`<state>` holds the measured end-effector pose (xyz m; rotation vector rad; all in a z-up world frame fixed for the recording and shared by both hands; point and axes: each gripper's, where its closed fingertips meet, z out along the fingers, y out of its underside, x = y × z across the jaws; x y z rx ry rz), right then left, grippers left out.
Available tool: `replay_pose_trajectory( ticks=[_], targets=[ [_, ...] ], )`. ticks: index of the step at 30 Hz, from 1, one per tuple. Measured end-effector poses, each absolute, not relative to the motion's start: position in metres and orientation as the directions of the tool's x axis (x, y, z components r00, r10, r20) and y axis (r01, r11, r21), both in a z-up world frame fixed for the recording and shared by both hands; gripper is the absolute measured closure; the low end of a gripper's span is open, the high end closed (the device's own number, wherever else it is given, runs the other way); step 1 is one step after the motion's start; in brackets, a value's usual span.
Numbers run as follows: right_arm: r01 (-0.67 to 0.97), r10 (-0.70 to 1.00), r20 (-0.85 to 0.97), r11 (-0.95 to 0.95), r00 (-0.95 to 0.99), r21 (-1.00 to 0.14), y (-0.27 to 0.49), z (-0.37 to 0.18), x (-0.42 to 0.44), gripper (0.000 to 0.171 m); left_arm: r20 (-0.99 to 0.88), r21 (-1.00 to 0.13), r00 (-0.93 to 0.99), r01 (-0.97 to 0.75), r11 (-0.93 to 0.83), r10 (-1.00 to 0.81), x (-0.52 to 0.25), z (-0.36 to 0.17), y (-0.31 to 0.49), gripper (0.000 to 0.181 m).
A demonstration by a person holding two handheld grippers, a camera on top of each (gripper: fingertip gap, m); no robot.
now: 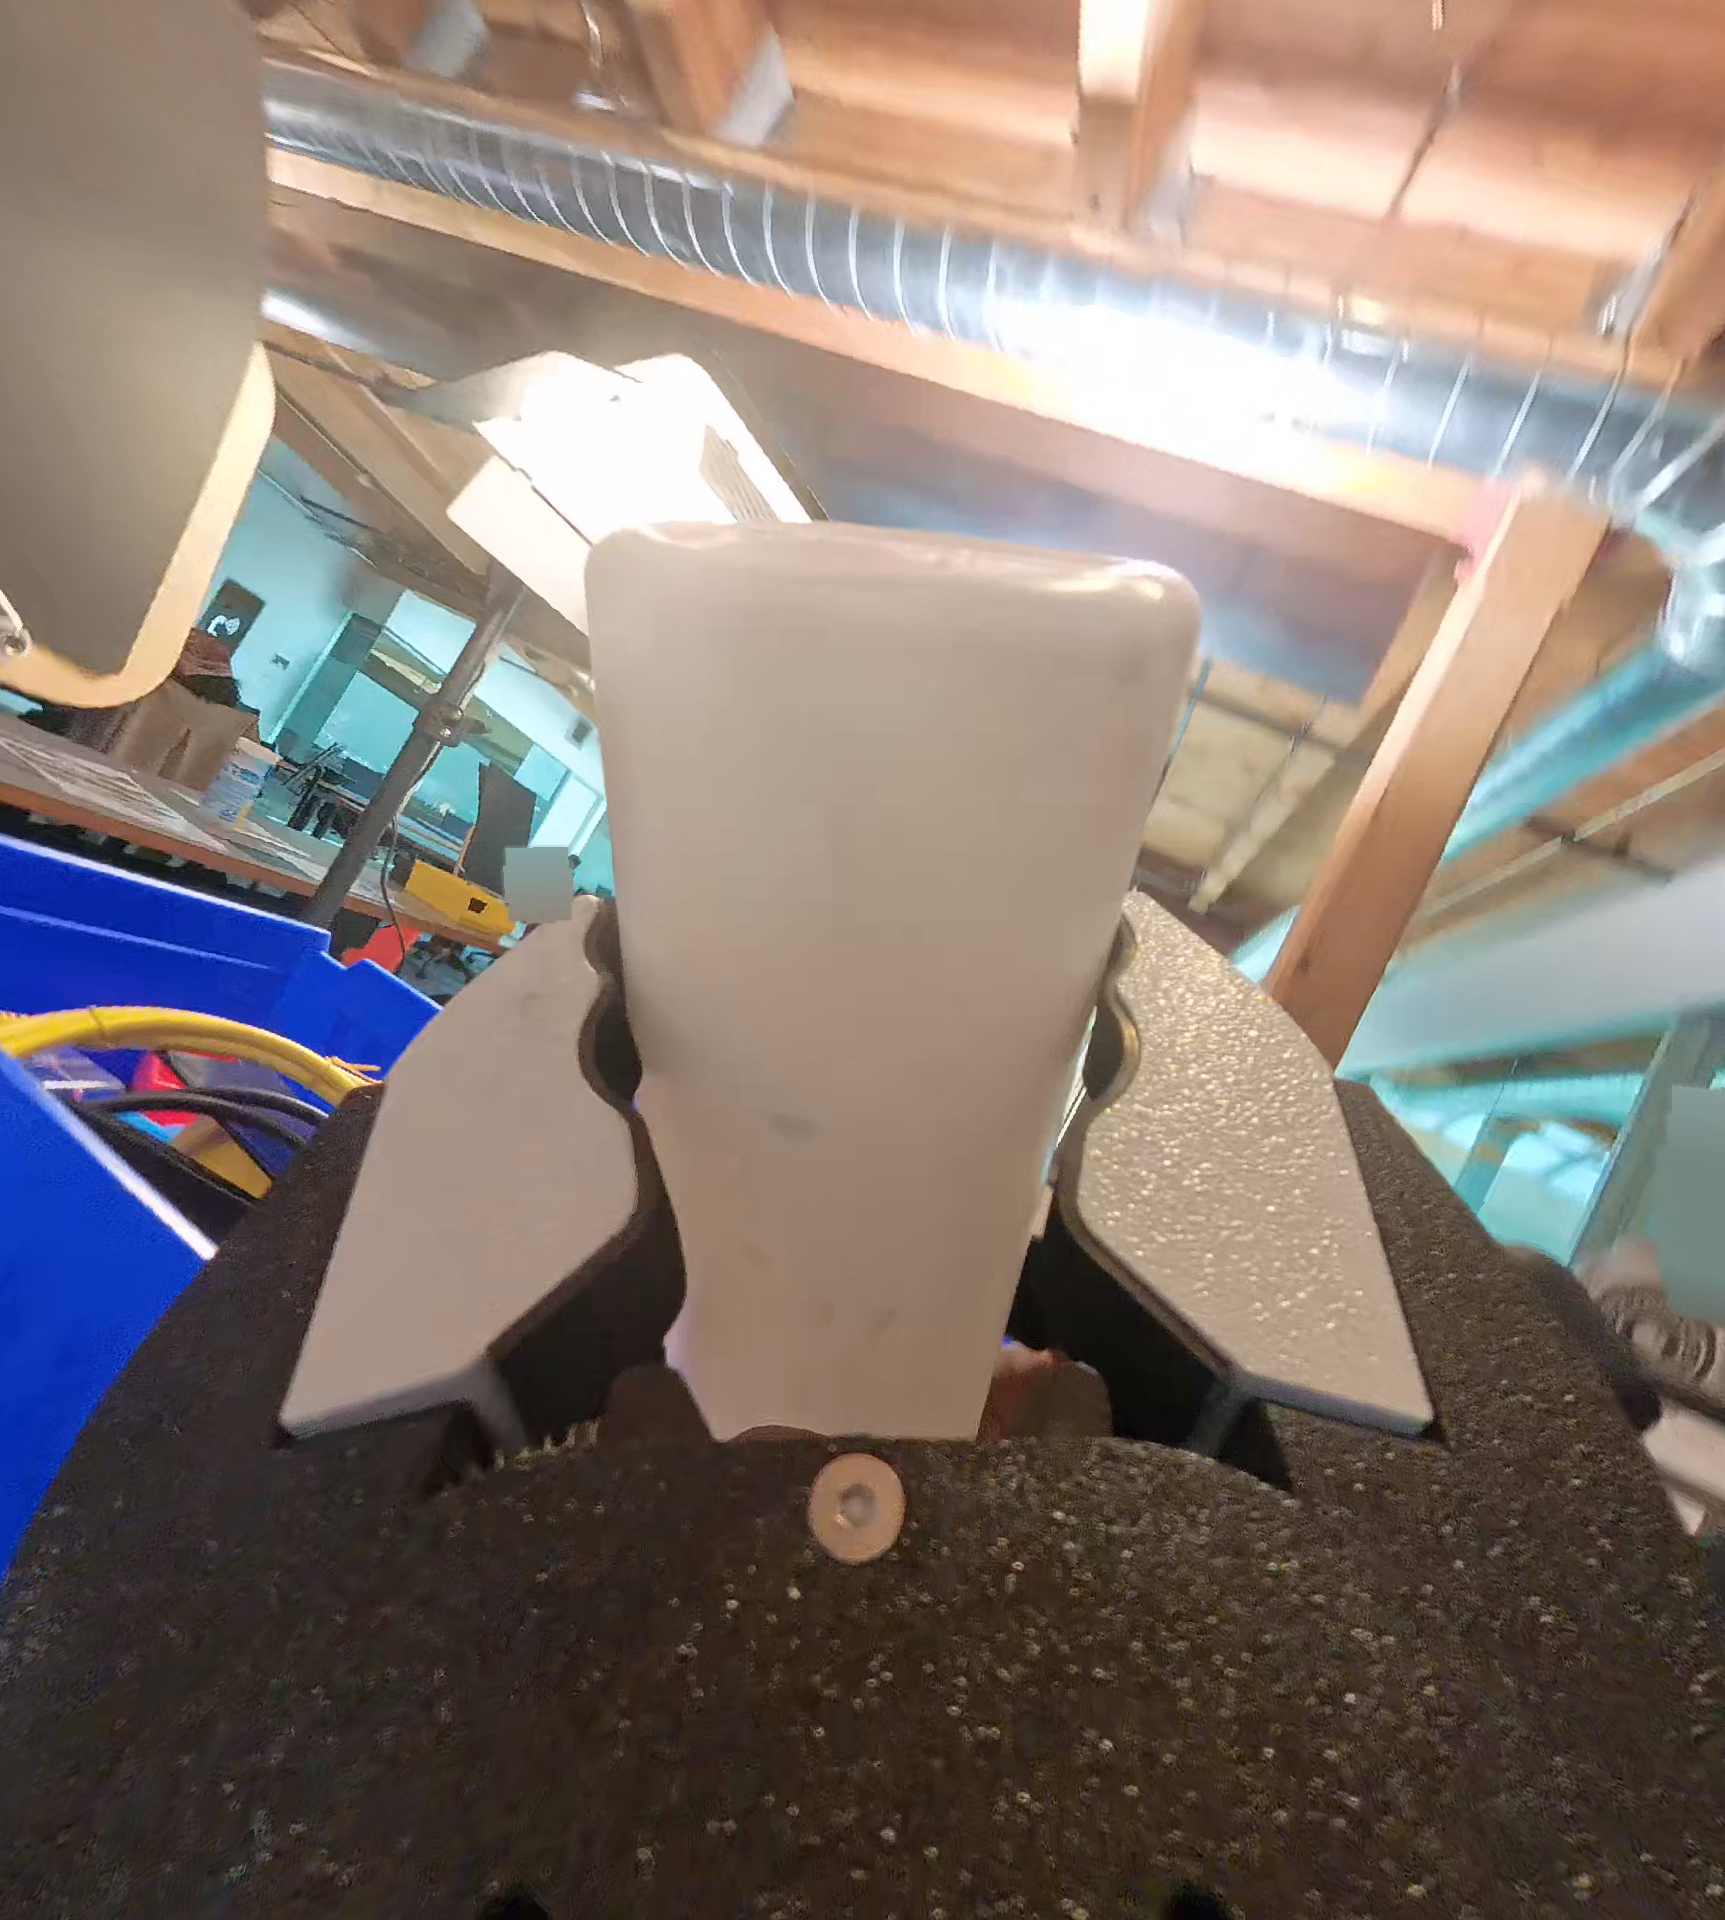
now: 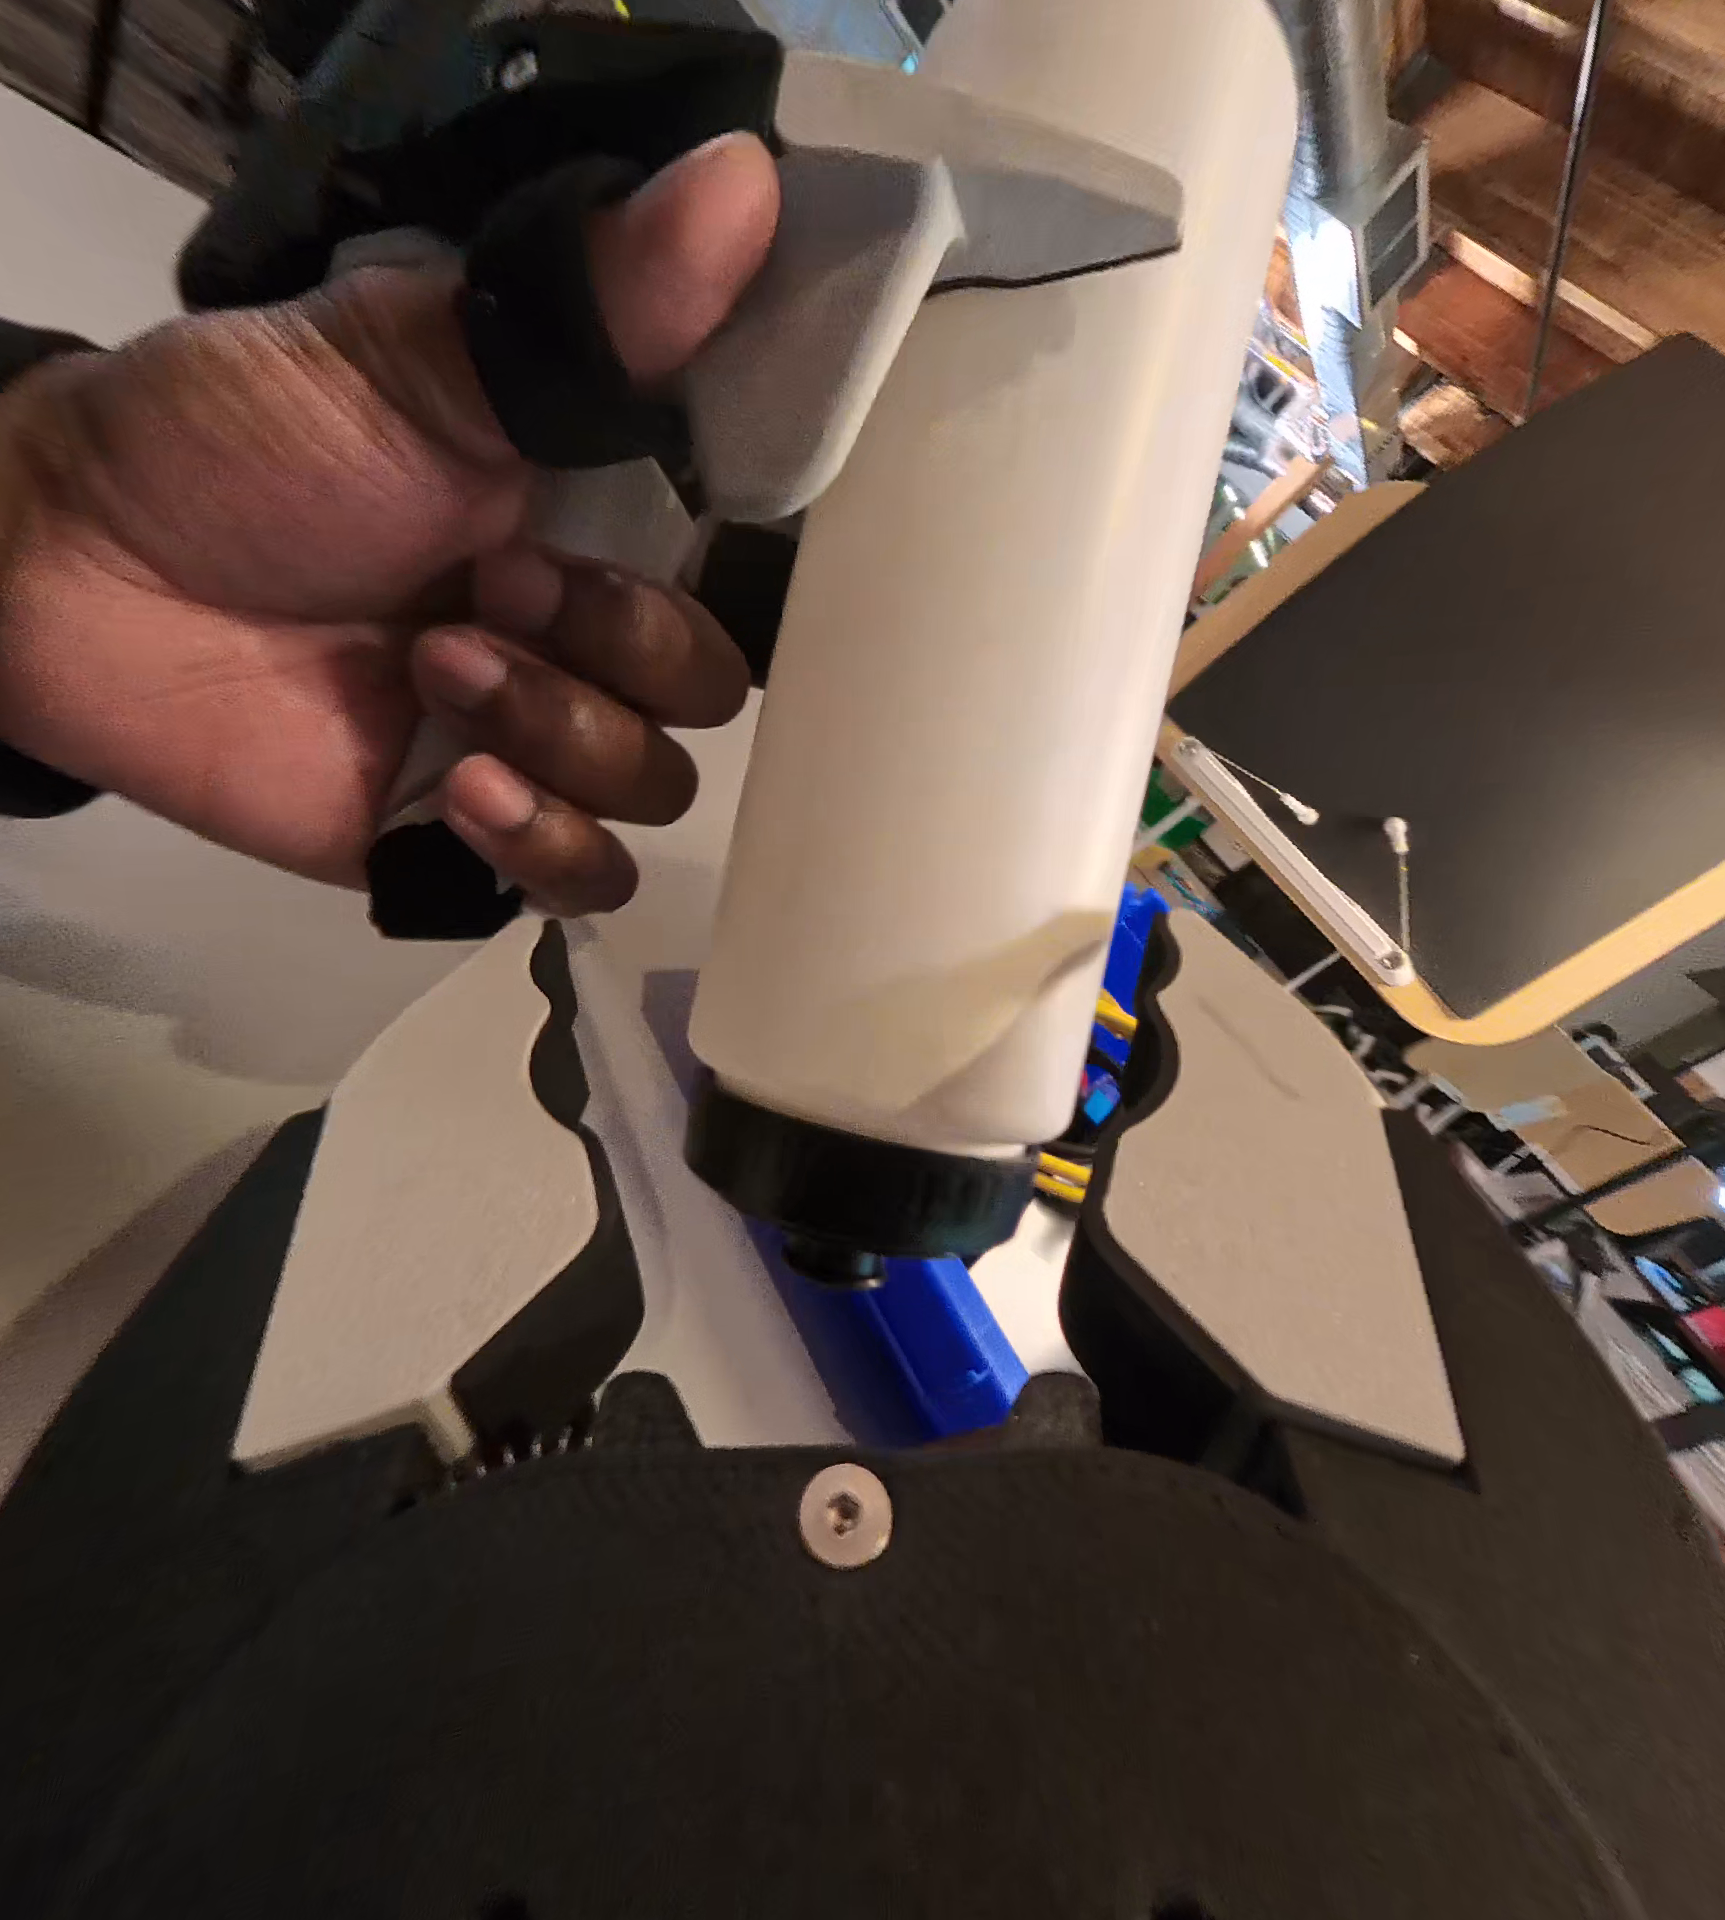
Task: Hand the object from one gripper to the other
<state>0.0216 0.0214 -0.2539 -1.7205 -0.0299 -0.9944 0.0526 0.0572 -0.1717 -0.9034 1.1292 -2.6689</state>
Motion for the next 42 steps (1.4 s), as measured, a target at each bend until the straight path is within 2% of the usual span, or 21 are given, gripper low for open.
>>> replay_pose_trajectory(
  ticks=[2,6,14,17,21,25,28,33,37,42],
  targets=[
    [0.455,-0.464,0.639,-0.453,0.614,-0.767,0.023,-0.259,0.026,0.067,0.518,-0.649,-0.806,-0.154,-0.745,-0.286,0.053,-0.177,0.054,0.094],
    [0.395,-0.512,0.685,-0.568,0.518,-0.723,0.015,-0.266,0.044,0.073,0.479,-0.710,-0.829,-0.171,-0.683,-0.290,0.047,-0.181,0.038,0.094],
    [0.354,-0.512,0.676,-0.591,0.529,-0.725,0.004,-0.263,0.048,0.082,0.469,-0.757,-0.844,-0.231,-0.611,-0.262,0.048,-0.184,0.030,0.094],
    [0.309,-0.546,0.652,-0.592,0.526,-0.744,-0.008,-0.256,0.054,0.082,0.433,-0.785,-0.838,-0.170,-0.596,-0.332,0.052,-0.184,0.038,0.097],
    [0.172,-0.600,0.561,-0.581,0.571,-0.796,-0.034,-0.247,0.077,0.083,0.394,-0.822,-0.805,-0.094,-0.561,-0.444,0.064,-0.185,0.056,0.097],
    [-0.066,-0.642,0.336,-0.517,0.690,-0.853,-0.051,-0.240,0.104,0.083,0.413,-0.818,-0.775,-0.086,-0.568,-0.478,0.075,-0.188,0.073,0.100],
    [-0.200,-0.630,0.226,-0.531,0.743,-0.823,-0.053,-0.236,0.121,0.085,0.406,-0.830,-0.755,-0.068,-0.553,-0.515,0.081,-0.191,0.083,0.103],
    [-0.330,-0.643,0.225,-0.624,0.732,-0.708,-0.055,-0.249,0.156,0.085,0.368,-0.863,-0.728,-0.035,-0.504,-0.579,0.088,-0.198,0.090,0.105],
    [-0.344,-0.663,0.323,-0.670,0.675,-0.658,-0.058,-0.255,0.184,0.085,0.375,-0.867,-0.725,-0.053,-0.495,-0.578,0.091,-0.203,0.089,0.106],
    [-0.384,-0.673,0.347,-0.689,0.653,-0.615,-0.053,-0.267,0.212,0.084,0.357,-0.882,-0.727,-0.057,-0.467,-0.586,0.091,-0.207,0.085,0.106]
  ],
)
